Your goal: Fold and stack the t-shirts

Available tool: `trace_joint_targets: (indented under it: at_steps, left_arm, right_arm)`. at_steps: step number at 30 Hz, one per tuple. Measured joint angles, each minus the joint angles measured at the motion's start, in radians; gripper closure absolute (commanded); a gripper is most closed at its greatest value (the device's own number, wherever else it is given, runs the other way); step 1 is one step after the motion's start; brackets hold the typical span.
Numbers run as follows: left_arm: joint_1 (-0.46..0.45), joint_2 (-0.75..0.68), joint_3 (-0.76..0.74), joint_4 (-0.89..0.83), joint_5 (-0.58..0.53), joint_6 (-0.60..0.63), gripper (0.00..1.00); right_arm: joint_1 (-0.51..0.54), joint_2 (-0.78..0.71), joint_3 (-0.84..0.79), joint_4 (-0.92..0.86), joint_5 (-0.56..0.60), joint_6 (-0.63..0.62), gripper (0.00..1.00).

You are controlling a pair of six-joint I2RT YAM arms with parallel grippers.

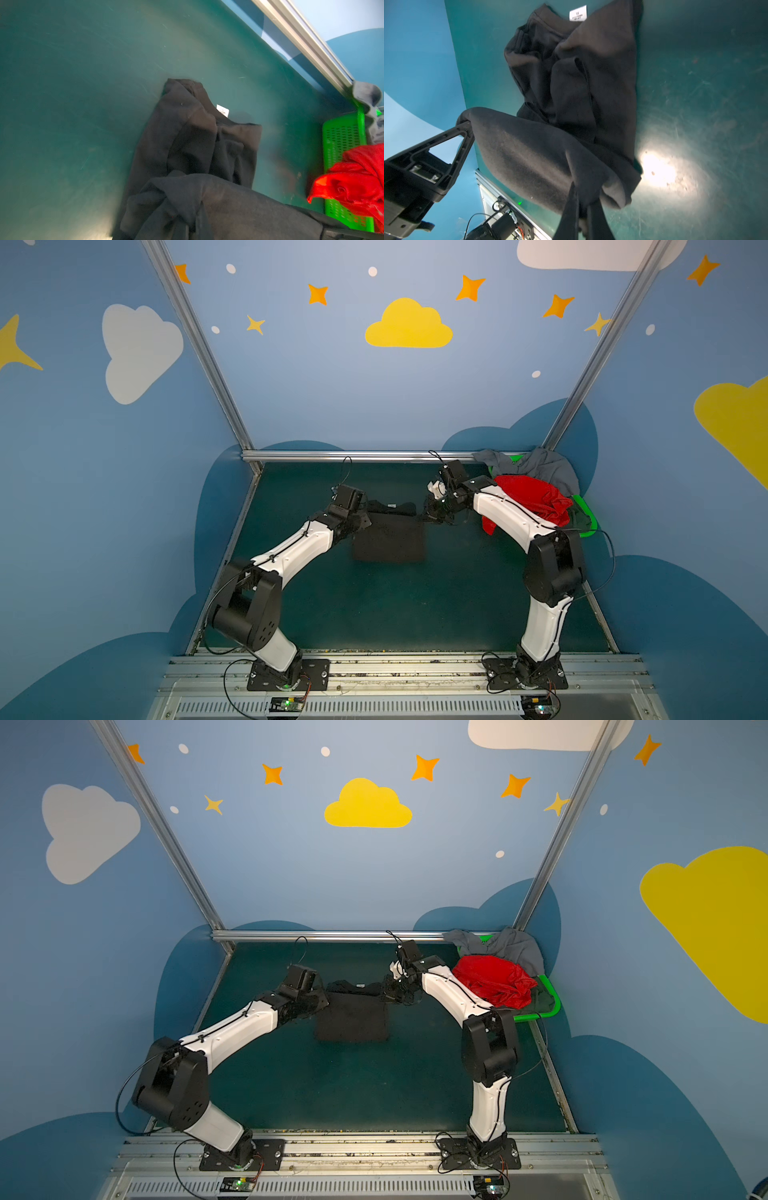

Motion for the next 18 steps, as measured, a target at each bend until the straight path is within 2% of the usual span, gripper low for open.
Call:
trace_joint_targets:
  at_steps: [9, 18]
  left_arm:
    - [0.040, 0.134, 0.087, 0.000, 0.050, 0.024, 0.97]
    - [0.060, 0.193, 0.132, 0.001, 0.079, 0.031, 0.97]
  right_arm:
    - [-0.014, 0.082, 0.044, 0.002, -0.003, 0.000, 1.00]
    - [-0.027, 0.149, 0.136, -0.019, -0.003, -0.005, 1.00]
